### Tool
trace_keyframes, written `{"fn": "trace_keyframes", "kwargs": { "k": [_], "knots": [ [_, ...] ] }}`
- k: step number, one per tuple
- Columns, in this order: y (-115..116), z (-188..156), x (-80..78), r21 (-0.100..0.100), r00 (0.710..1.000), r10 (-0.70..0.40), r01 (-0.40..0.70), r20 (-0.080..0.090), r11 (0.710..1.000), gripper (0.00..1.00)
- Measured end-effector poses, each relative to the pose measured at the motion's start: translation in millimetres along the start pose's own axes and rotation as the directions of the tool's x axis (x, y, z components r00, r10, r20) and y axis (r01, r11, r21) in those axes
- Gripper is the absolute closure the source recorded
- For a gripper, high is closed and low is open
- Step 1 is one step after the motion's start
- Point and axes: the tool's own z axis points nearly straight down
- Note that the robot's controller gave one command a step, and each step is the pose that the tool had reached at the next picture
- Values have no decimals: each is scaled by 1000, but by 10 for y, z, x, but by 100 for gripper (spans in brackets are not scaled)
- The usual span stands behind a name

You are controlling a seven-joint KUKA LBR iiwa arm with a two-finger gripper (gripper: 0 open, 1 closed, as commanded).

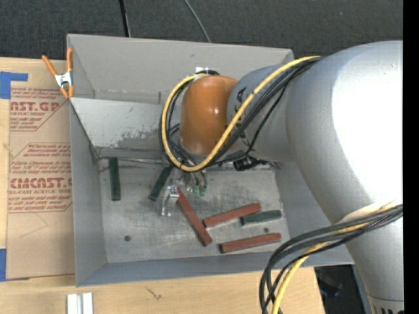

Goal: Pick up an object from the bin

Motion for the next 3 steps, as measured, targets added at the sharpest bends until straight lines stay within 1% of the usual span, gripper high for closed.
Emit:
{"fn": "trace_keyframes", "kwargs": {
  "k": [1, 2, 3],
  "knots": [
    [0, -1, -1, 0, 1000, 0, 0, 0, 1000, 0],
    [49, 0, 0, 0, 955, -298, 298, 1, 955, 0],
    [-124, -1, -86, -2, 918, -395, 395, -15, 919, 100]
  ]
}}
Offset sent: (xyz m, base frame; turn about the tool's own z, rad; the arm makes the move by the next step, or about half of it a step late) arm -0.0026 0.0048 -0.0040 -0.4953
